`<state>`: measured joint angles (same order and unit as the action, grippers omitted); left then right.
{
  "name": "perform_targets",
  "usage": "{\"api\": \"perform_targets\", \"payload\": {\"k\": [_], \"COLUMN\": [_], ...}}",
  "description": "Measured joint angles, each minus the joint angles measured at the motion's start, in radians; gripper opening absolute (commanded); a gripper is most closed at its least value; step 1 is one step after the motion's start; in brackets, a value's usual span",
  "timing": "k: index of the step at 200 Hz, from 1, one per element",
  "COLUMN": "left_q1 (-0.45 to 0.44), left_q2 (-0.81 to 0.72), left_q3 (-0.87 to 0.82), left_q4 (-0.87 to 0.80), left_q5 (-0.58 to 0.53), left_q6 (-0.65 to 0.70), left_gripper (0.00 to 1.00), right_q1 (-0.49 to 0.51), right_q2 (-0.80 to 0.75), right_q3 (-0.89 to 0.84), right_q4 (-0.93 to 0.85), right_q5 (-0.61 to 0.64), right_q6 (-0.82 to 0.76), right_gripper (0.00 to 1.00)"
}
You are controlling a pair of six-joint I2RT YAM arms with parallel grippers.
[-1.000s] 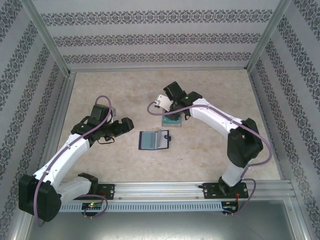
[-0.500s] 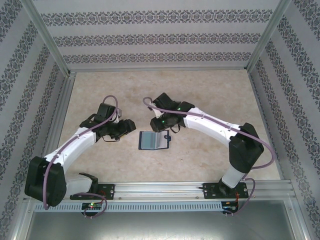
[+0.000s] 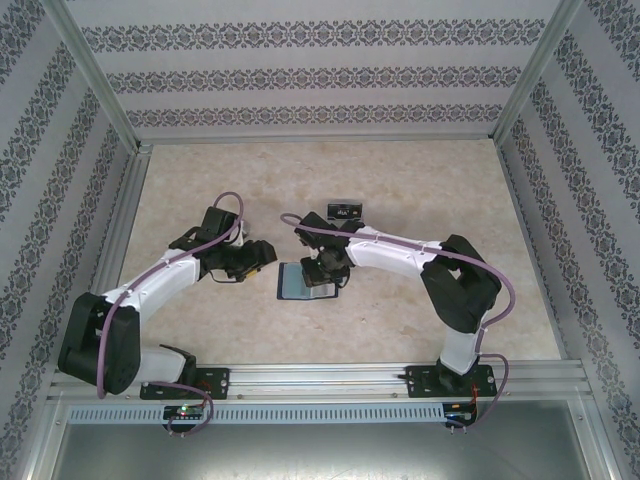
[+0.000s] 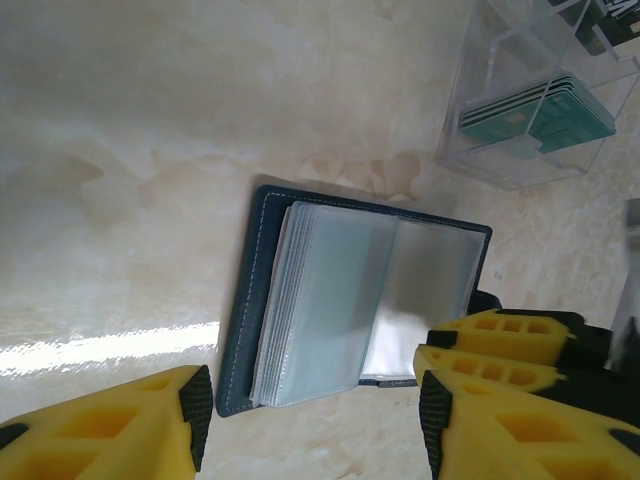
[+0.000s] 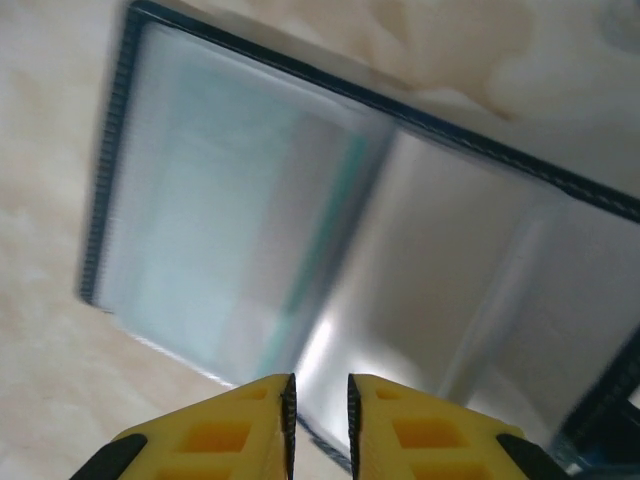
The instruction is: Take the credit cards out of the card holder
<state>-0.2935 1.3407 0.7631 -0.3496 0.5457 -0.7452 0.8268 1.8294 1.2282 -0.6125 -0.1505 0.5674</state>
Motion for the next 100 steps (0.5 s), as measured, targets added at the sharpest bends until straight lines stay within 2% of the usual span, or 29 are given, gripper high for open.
{"api": "perform_targets", "payload": {"k": [39, 57, 100], "left_q1": [-0.033, -0.058, -0.111], "left_q2": [0.038, 0.068, 0.145], "left_q3": [0.000, 0.000, 0.003], "left_q4": [0.045, 0.064, 0.113], "left_q5": [0.024, 0.032, 0.055], "left_q6": [-0.016, -0.024, -0.038], "left_gripper": [0.53, 0.47, 0.46], "right_q1": [-0.018, -0.020, -0.020], "right_q2": [0.000, 0.000, -0.013], "right_q3": [-0.070, -0.095, -0.124], "right_q4": [0.002, 0.016, 0.054], "right_q5": [0.014, 0.015, 0.018], "right_q6": [0.023, 0.037, 0.061], "right_gripper": [0.19, 0.15, 0.12]}}
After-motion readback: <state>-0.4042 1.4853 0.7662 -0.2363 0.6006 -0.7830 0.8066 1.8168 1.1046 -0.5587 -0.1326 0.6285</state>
